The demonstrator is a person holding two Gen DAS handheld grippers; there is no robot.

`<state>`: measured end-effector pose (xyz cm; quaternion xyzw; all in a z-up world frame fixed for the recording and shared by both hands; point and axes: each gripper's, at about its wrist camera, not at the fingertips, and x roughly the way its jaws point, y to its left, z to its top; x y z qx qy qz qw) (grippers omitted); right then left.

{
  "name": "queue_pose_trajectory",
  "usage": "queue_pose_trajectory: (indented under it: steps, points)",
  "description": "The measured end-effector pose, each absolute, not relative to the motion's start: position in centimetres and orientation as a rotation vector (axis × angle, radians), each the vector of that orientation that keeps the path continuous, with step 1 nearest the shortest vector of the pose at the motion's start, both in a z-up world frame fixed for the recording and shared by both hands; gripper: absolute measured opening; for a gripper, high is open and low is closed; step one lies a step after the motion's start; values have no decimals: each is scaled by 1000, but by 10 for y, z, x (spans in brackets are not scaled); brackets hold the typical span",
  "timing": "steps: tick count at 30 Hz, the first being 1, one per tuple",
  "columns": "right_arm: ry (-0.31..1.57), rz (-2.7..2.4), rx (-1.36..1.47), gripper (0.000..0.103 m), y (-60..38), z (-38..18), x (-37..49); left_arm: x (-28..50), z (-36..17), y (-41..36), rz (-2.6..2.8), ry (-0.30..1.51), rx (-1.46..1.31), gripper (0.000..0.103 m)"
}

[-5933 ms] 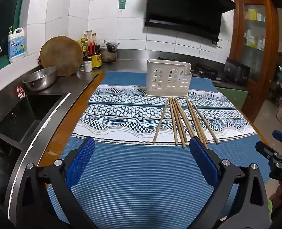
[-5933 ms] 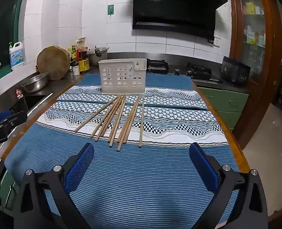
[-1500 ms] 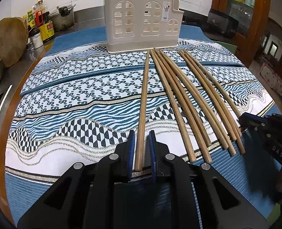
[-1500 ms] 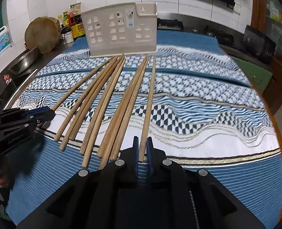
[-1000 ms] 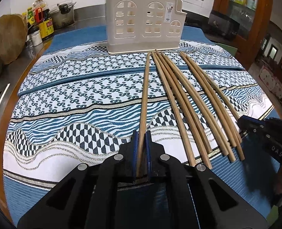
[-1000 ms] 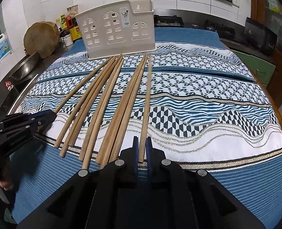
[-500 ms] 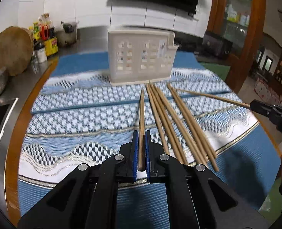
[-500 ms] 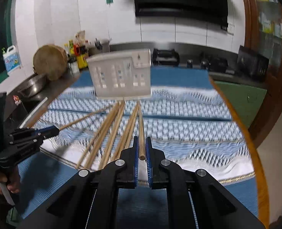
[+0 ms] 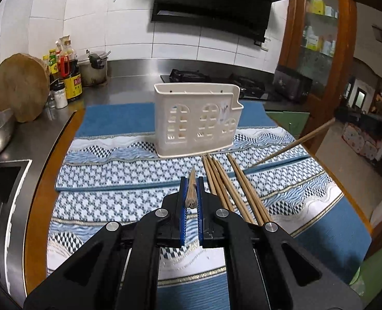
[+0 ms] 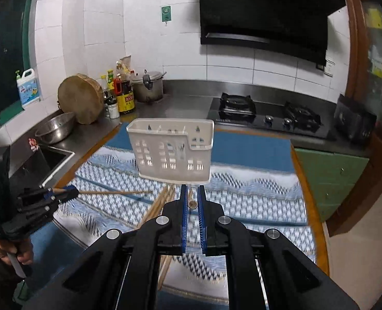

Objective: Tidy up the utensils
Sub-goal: 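Lift the chopsticks upright into the white holder and open both tools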

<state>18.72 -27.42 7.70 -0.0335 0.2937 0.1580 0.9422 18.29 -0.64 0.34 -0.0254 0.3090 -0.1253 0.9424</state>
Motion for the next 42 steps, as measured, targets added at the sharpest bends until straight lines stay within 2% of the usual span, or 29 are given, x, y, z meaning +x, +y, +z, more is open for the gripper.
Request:
queue_pose_trajectory:
  steps: [10,18,32,37,42]
  points:
    - [498,293,-118,7,-262,163,237,210,32,-6,-262,616,-22,5]
    - [437,272,-116,7,-244,199,284,225,68,0,-270,586,-10,5]
    - [565,258,-120,7,-228,141,350,256,185,-12,-271,331,-5,5]
    - [572,277,-120,7,-231,128,347,289,194,-21,-214,275,1,5]
    - [572,292,-129,7,-232,120,345,324,180,-23,-184,297,-33,5]
